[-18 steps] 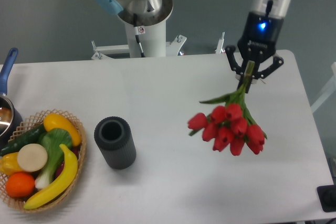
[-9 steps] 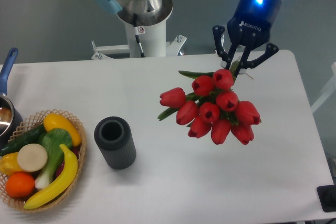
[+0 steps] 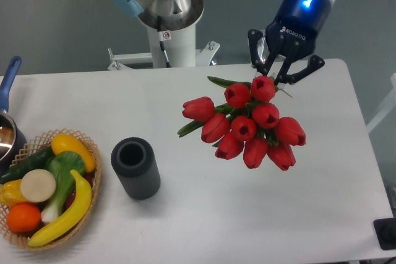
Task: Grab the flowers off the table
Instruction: 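Lift the red tulip bunch up off the table by its stems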
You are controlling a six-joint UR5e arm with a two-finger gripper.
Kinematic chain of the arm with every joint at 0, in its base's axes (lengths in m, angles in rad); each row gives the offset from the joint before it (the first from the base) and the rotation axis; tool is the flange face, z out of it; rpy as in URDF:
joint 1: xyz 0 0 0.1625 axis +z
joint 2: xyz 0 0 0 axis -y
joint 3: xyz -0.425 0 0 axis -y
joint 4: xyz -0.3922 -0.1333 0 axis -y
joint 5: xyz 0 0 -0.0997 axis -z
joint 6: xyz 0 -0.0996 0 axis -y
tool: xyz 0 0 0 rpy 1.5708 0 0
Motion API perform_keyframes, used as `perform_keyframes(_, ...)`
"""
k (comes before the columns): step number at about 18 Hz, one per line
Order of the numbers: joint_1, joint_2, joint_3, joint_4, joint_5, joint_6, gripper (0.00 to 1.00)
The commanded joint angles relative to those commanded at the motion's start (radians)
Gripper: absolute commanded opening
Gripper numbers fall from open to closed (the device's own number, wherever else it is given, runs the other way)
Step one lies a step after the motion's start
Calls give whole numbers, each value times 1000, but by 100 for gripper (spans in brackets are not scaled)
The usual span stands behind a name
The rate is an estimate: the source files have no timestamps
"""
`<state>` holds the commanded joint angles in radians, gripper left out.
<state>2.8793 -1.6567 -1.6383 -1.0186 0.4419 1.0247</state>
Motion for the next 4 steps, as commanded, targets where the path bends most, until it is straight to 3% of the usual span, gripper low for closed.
perform_keyframes(4, 0, 2, -2, 0, -3, -3, 24)
